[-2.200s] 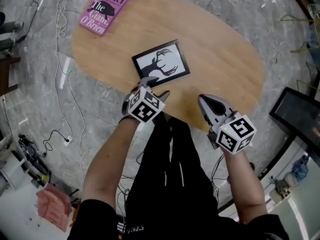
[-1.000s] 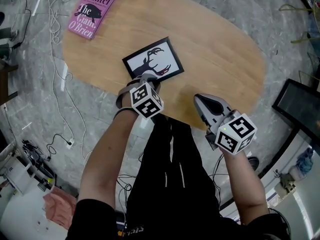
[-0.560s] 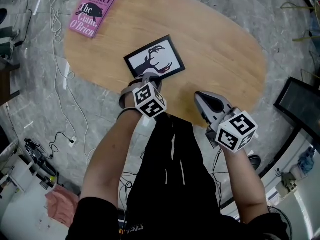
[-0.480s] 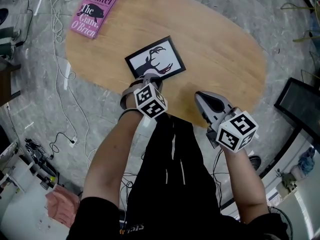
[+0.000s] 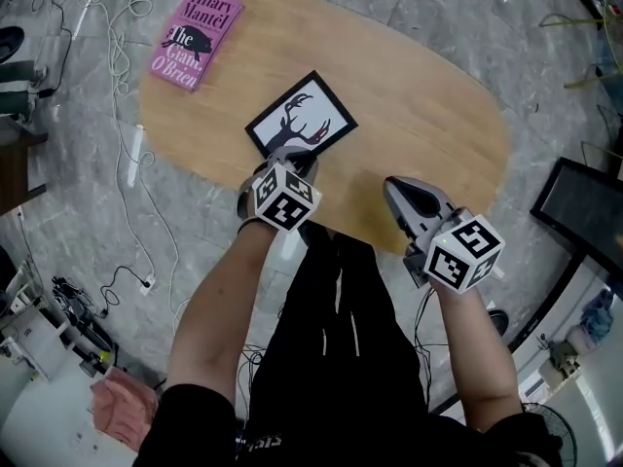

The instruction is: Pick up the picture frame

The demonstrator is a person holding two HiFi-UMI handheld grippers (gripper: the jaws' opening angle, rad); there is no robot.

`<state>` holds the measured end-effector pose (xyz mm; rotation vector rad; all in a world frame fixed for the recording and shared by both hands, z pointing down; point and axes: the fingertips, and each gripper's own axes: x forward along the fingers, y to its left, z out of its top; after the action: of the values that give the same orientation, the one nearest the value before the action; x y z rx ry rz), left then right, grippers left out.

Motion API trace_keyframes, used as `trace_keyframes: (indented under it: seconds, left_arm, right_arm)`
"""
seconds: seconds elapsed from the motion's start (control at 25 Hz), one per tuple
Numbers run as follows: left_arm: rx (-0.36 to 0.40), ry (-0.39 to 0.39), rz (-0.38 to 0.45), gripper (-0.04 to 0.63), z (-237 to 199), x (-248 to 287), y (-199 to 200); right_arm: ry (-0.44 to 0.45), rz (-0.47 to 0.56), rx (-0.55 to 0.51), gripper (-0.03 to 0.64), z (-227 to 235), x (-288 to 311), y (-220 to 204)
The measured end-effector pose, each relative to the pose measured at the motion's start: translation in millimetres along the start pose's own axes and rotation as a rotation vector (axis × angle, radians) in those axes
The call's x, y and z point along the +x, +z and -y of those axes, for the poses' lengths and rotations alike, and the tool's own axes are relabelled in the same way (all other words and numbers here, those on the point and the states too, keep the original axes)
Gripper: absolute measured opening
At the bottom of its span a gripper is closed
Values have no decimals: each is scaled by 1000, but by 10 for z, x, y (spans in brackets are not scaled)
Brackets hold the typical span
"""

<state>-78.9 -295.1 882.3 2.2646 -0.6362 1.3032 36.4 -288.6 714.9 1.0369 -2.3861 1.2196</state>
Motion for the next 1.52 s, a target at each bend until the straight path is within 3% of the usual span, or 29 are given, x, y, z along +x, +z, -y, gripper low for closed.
trace_keyframes:
  seconds: [0.16, 0.52, 0.88, 1.24, 1.52]
  left_arm:
    - [-54, 29, 45, 72, -143, -266, 129]
    - [-91, 88, 151, 73, -320, -947, 481]
    - [-150, 136, 306, 73, -352, -2079, 881]
    - [-100, 218, 443, 74, -344, -3258, 1101]
    - [-12, 243, 521, 74, -171, -3696, 1253]
  right_arm:
    - [5, 15, -20, 6, -119, -33, 179]
    - [-12, 37, -68, 6, -489, -190, 542]
    - [47, 24, -159, 6, -1292, -354, 779]
    - [58, 83, -331, 6, -2208, -606, 1272]
    - [29, 159, -374, 6, -2542, -826, 1496]
